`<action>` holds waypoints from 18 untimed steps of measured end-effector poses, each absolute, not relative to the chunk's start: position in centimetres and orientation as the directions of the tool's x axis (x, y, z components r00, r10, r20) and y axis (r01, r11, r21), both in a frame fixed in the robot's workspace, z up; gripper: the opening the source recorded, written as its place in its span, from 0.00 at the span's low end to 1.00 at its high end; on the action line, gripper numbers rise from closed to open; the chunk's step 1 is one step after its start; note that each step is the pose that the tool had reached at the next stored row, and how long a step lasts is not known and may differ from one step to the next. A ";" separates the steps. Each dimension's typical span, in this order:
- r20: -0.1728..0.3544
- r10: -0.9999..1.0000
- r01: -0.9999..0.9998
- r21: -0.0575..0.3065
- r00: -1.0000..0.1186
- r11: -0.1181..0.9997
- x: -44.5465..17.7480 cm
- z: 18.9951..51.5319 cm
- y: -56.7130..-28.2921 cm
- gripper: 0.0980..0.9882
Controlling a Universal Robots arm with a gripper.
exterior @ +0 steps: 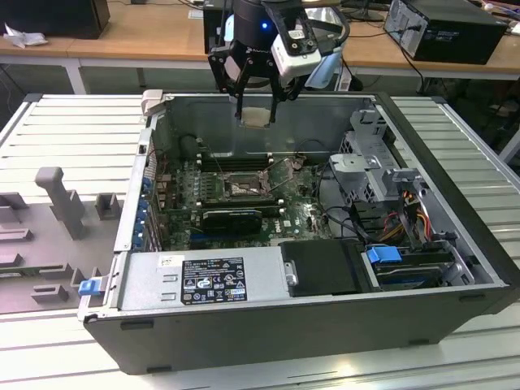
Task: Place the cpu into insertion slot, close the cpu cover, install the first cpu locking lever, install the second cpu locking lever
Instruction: 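Place the cpu into insertion slot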
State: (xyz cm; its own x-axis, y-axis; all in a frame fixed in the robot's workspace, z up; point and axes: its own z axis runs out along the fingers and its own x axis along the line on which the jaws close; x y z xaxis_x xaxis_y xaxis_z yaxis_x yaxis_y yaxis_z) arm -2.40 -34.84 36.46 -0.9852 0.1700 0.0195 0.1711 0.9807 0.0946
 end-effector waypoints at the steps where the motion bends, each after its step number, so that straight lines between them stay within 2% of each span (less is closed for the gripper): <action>1: 0.019 0.172 0.173 0.095 -0.985 0.980 -2.4 36.5 -34.8 0.48; 18: 0.019 0.230 0.231 0.095 -0.973 0.968 -2.4 36.5 -34.8 0.48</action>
State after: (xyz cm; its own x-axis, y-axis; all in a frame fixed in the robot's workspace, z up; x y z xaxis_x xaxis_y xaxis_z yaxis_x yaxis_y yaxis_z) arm -2.40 -34.84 36.46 -0.9729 0.2304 0.0195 0.2312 0.9683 0.0945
